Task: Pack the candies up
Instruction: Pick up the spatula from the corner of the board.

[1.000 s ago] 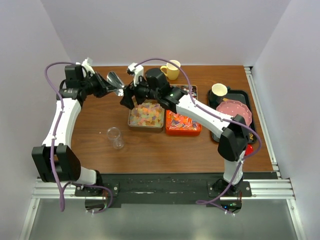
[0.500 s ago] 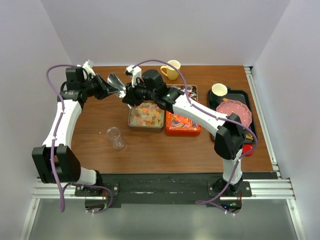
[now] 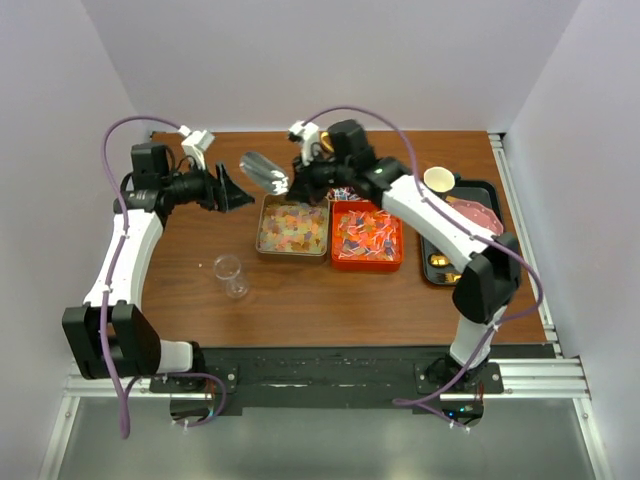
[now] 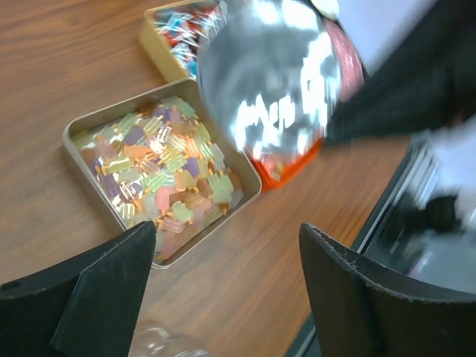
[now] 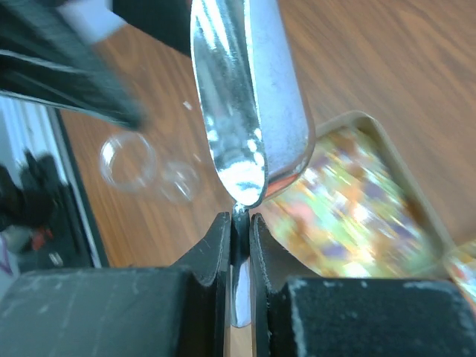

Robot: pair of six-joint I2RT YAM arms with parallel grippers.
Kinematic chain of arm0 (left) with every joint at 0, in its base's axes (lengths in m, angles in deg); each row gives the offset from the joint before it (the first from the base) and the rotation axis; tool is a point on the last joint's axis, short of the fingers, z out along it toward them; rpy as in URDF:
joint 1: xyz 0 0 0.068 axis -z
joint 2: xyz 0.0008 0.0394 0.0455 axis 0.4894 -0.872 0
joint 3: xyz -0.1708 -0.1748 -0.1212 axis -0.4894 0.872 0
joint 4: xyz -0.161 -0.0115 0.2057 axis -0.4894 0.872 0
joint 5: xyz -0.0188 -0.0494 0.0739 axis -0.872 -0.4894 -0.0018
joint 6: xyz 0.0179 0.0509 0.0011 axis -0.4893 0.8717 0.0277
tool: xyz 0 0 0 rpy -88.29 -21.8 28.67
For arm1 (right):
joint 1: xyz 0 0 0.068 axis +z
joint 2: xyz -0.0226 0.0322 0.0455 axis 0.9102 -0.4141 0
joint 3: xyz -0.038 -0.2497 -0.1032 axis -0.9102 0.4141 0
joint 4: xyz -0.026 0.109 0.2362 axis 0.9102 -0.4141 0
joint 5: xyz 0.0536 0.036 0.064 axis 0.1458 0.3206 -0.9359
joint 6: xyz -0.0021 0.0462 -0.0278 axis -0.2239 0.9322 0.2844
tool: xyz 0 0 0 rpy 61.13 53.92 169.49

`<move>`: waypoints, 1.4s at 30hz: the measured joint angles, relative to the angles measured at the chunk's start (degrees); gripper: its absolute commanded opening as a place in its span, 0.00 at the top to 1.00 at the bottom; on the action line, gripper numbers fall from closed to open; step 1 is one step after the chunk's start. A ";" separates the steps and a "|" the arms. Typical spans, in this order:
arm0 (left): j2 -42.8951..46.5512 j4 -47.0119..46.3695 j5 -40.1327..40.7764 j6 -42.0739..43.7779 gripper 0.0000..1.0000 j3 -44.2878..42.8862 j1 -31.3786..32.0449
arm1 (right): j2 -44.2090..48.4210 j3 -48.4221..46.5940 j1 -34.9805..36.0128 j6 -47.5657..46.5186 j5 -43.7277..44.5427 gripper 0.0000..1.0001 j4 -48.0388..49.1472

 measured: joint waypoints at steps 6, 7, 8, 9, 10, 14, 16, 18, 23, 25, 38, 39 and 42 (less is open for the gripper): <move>-0.70 7.28 -11.82 23.15 0.40 0.00 0.00 | 4.26 -0.28 -4.74 -15.43 -6.84 1.00 -14.82; -1.49 8.48 -13.53 25.77 0.42 -0.07 0.00 | 4.28 -0.17 -4.44 -17.07 -7.96 1.00 -16.76; -2.21 9.42 -14.73 27.61 0.44 -0.13 0.00 | 4.28 0.22 -4.07 -18.18 -8.85 1.00 -18.08; -3.19 10.64 -16.26 29.68 0.46 -0.35 0.00 | 4.28 0.85 -3.80 -18.91 -9.44 1.00 -18.84; -4.22 11.74 -17.79 31.39 0.47 -0.68 0.00 | 4.55 2.29 -3.41 -19.61 -10.19 1.00 -19.39; -8.11 16.65 -22.03 36.54 0.54 -2.93 0.02 | 4.74 5.79 -2.78 -20.85 -10.82 1.00 -20.94; -10.56 20.31 -24.17 39.19 0.57 -4.96 0.04 | 4.74 6.25 -2.82 -21.27 -10.73 1.00 -21.42; -13.49 25.35 -26.03 43.56 0.59 -7.61 0.15 | 4.76 6.25 -2.84 -21.59 -10.64 1.00 -21.31; -20.72 39.17 -28.26 55.17 0.63 -13.64 1.31 | 4.79 6.23 -2.89 -22.05 -10.64 1.00 -21.31; -22.08 42.27 -28.89 57.66 0.64 -13.68 1.84 | 4.79 6.21 -2.80 -22.10 -10.64 1.00 -21.33; -22.97 47.39 -29.70 60.94 0.86 -15.91 5.53 | 4.79 6.21 -0.20 -22.32 -10.47 1.00 -21.62; -23.19 47.39 -29.49 61.07 0.90 -16.13 5.64 | 4.79 6.21 -0.20 -22.16 -10.45 1.00 -21.66; -23.96 46.34 -28.39 61.31 1.00 -16.39 5.81 | 4.79 6.19 -0.13 -21.22 -10.47 1.00 -21.70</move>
